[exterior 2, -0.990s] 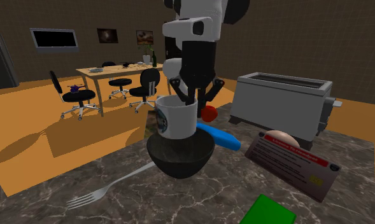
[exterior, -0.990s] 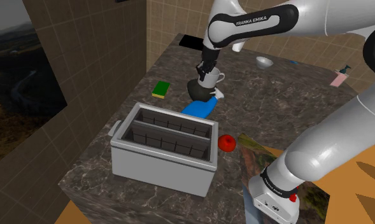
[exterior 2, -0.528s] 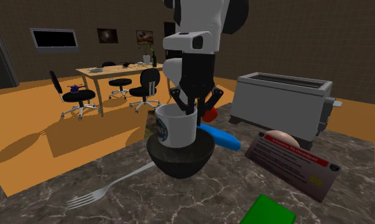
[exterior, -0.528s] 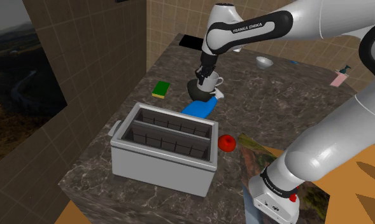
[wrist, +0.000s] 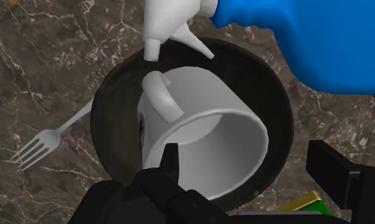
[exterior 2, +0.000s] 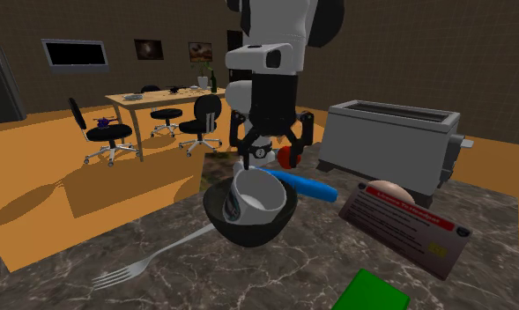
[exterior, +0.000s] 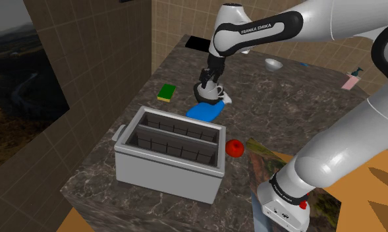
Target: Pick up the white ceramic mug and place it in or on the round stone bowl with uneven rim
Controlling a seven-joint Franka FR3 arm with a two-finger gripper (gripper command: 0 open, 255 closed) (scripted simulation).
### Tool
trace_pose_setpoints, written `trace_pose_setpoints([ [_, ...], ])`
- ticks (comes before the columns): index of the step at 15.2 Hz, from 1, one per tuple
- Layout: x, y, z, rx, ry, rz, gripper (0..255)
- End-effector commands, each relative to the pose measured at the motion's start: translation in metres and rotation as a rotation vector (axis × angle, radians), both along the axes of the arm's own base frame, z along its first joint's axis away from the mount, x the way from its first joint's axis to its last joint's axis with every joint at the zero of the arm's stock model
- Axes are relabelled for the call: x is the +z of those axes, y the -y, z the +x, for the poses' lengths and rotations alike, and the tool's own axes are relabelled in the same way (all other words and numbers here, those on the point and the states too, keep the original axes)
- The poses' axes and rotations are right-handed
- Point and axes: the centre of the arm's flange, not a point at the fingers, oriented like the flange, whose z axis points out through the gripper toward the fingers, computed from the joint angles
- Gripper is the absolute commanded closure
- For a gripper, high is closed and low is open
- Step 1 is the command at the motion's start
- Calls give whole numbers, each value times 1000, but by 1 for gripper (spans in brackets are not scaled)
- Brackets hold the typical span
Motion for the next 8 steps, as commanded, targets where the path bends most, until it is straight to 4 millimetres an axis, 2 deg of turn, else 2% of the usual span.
trace_pose_setpoints([
  [1, 0, 0, 0, 0, 0, 0, 0],
  [2, 0, 0, 0, 0, 0, 0, 0],
  [6, 50, -2, -2, 0, 0, 0, 0],
  [8, 50, -2, -3, 0, 0, 0, 0],
])
